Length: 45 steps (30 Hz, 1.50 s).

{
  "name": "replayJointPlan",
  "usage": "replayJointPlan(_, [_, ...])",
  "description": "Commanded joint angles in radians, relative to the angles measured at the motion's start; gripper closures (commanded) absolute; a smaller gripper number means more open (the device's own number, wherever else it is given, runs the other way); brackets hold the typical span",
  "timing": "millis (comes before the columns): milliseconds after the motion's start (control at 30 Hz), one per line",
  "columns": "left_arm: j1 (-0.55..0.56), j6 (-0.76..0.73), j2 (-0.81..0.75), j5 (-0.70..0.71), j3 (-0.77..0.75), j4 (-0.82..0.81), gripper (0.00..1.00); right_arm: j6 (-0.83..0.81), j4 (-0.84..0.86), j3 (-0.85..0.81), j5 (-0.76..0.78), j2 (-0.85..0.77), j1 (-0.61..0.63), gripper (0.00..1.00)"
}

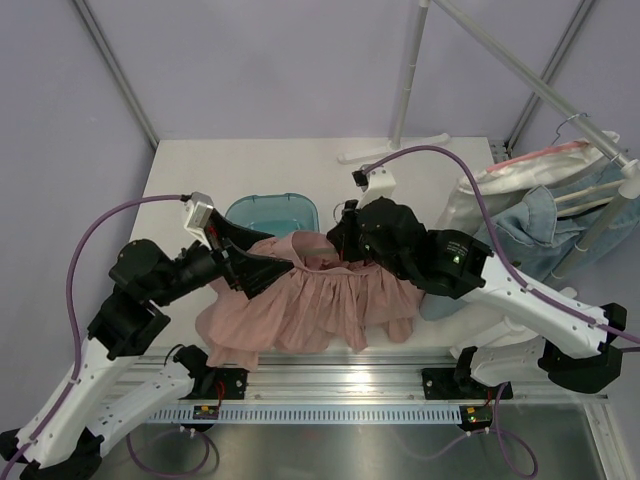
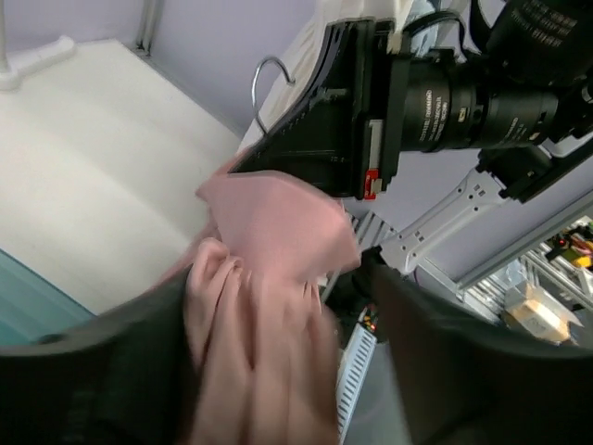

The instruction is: Remove the skirt from the hanger

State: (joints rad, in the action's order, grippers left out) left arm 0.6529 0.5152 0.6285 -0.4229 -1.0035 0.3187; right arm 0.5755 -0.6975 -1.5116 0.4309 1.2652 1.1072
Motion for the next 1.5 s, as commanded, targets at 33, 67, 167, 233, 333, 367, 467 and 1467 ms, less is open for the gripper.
replayJointPlan(33, [-0.001,-0.015,-0.073,0.012,0.039,-0.104,0.01,0.029,-0.033,-0.05,0.109,-0.009,0.022,1.0])
replayJointPlan(67, [0.001,-0.023,-0.084,0.018,0.051,-0.093,0.01,0.027,-0.048,-0.056,0.12,-0.019,0.022,1.0])
replayJointPlan(167, [-0.001,-0.041,-0.115,-0.003,0.077,-0.066,0.01,0.014,-0.071,-0.082,0.118,-0.041,0.022,1.0])
replayJointPlan(233, [0.001,-0.049,-0.124,-0.01,0.091,-0.04,0.01,0.009,-0.099,-0.102,0.114,-0.053,0.02,1.0])
replayJointPlan(333, [-0.001,-0.061,-0.147,0.004,0.121,-0.006,0.01,-0.005,-0.125,-0.134,0.085,-0.069,0.022,1.0])
replayJointPlan(367, [0.001,-0.064,-0.153,0.01,0.131,-0.003,0.01,-0.006,-0.137,-0.147,0.068,-0.072,0.022,1.0])
replayJointPlan(467, [-0.001,-0.075,-0.167,0.027,0.154,0.014,0.01,-0.019,-0.134,-0.15,0.034,-0.096,0.022,1.0])
replayJointPlan(1467, [-0.001,-0.004,-0.385,0.555,0.12,0.29,1.0,-0.045,-0.235,-0.056,0.195,-0.294,0.022,1.0])
